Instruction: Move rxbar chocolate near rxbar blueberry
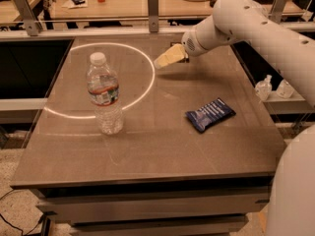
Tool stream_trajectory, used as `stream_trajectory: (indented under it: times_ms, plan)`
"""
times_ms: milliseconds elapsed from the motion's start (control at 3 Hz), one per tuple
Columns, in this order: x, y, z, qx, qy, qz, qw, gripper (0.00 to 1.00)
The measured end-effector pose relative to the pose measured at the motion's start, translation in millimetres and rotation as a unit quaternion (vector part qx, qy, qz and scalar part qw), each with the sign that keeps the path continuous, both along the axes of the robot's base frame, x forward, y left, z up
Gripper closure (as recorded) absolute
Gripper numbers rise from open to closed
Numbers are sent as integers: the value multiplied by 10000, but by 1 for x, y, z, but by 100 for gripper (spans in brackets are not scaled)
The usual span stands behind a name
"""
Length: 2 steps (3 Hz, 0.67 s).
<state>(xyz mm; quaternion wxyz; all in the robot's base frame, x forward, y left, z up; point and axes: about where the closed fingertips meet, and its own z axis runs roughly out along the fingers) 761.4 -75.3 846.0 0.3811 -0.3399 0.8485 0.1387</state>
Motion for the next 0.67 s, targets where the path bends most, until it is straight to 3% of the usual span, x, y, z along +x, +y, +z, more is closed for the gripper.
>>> stream_trajectory:
  times_ms: [667]
  plan:
    - [19, 12, -11, -166, -348, 115, 9992, 0]
